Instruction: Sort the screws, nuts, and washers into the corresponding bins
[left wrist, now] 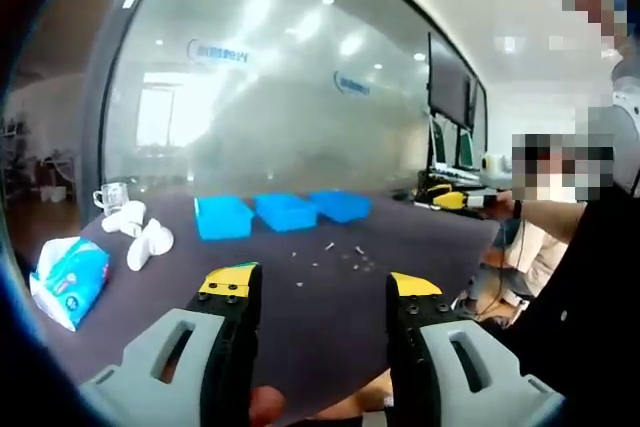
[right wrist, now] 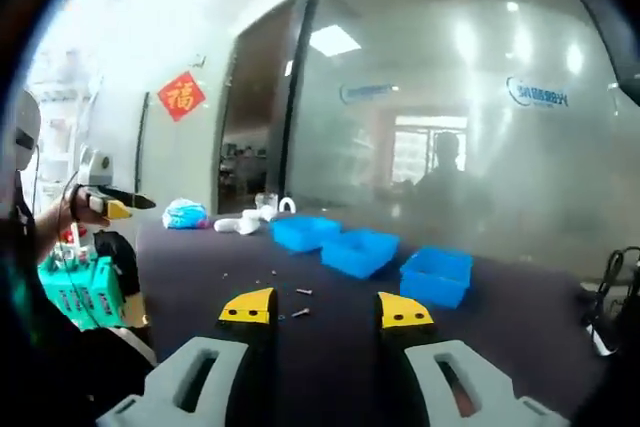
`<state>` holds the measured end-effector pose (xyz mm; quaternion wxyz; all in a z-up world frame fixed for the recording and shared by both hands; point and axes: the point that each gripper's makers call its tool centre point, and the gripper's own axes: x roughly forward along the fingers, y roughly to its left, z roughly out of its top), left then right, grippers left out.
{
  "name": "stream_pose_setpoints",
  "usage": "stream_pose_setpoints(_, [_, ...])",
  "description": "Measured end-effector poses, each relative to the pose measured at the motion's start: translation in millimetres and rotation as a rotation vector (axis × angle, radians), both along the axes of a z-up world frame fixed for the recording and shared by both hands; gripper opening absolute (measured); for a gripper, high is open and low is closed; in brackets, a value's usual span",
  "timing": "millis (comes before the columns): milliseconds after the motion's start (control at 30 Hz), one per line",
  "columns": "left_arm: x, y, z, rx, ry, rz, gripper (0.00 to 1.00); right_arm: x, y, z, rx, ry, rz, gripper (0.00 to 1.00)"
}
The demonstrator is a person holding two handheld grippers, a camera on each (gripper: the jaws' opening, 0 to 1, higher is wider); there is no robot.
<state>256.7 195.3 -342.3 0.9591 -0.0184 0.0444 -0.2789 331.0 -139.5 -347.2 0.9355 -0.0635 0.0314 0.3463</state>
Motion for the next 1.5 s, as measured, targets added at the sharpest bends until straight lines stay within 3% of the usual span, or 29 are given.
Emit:
stream_pose_setpoints(367, [0.5,-9.1,-1.0,0.037,0.004,-0.011,0.48,-29.6,-23.2,-12.2,-0.001,0.034,0.027,0.36])
stream_pose_setpoints(733, [4.2,-14.1,0.8,0.025,0.005,-0.013,0.48,-18.6,-25.9,-22.2,-0.046,0.060,0.041,0.36])
stream_pose_setpoints(1000, [5.9,-11.9,-2.7,0.013,0.011,-0.007,0.48,-4.1,-10.3,-21.0,-0.065,0.100,0.104,0.36])
stream_pose_setpoints(1267, [5.3,-8.6,-4.8,0.004,0.013,0.000,0.48,17.2,20.0,-16.4,-0.176,0.114,0.201,0.35])
stream_pose_setpoints(1500, [4.7,-5.5,-2.4,-0.019,0.002,0.011,0.48,34.6,49.4,-13.5,-0.229,0.133,0.279,0.35])
